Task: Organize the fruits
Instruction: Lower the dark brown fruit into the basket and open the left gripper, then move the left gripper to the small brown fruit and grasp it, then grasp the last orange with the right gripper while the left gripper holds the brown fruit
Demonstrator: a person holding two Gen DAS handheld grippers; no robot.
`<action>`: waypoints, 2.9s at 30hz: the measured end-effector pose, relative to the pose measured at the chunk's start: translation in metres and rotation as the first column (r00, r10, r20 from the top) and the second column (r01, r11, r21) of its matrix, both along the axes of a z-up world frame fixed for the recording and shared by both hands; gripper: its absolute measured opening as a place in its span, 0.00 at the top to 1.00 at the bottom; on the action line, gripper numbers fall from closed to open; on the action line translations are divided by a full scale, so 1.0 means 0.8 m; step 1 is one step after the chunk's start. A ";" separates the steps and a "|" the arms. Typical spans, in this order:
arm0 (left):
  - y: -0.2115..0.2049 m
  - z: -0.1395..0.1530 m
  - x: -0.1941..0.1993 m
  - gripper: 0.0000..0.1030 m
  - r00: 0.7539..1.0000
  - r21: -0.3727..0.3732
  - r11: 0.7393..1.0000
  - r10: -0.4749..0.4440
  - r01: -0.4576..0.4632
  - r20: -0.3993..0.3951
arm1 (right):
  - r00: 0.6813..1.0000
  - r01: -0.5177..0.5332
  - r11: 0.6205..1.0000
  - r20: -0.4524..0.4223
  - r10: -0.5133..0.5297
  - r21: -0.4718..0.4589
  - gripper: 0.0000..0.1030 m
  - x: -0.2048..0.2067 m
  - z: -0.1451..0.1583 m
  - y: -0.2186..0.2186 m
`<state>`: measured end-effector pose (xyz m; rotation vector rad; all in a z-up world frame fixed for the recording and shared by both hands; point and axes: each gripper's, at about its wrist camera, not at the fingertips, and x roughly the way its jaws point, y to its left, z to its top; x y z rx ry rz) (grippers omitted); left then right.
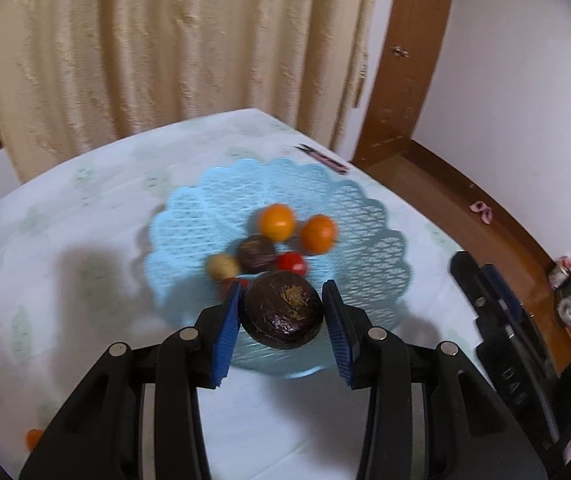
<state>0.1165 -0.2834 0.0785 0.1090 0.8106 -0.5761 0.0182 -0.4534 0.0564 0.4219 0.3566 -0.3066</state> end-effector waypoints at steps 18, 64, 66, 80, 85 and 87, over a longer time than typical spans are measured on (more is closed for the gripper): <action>0.026 0.020 0.001 0.38 0.999 -0.037 0.999 0.030 -0.029 0.012 | 0.999 0.042 0.999 0.012 -0.042 0.001 0.37 -0.007 0.002 -0.006; 0.317 -0.053 -0.094 0.38 0.929 0.062 0.931 0.363 -0.360 -0.071 | 0.989 -0.146 0.984 -0.054 0.141 -0.104 0.28 0.002 0.020 0.083; 0.319 -0.061 -0.095 0.41 0.928 0.055 0.933 0.361 -0.357 -0.089 | 0.982 -0.182 0.977 -0.062 0.176 -0.111 0.28 0.005 0.021 0.097; 0.313 -0.081 -0.098 0.72 0.939 0.038 0.945 0.327 -0.325 -0.107 | 0.869 -0.476 0.878 -0.179 0.462 -0.048 0.28 0.042 0.008 0.200; 0.323 -0.071 -0.103 0.72 0.933 0.023 0.936 0.351 -0.350 -0.078 | 0.801 -0.573 0.819 -0.218 0.557 -0.015 0.28 0.051 0.002 0.242; 0.330 -0.065 -0.104 0.72 0.924 0.023 0.925 0.379 -0.378 -0.049 | 0.767 -0.614 0.789 -0.234 0.598 0.003 0.28 0.054 -0.001 0.258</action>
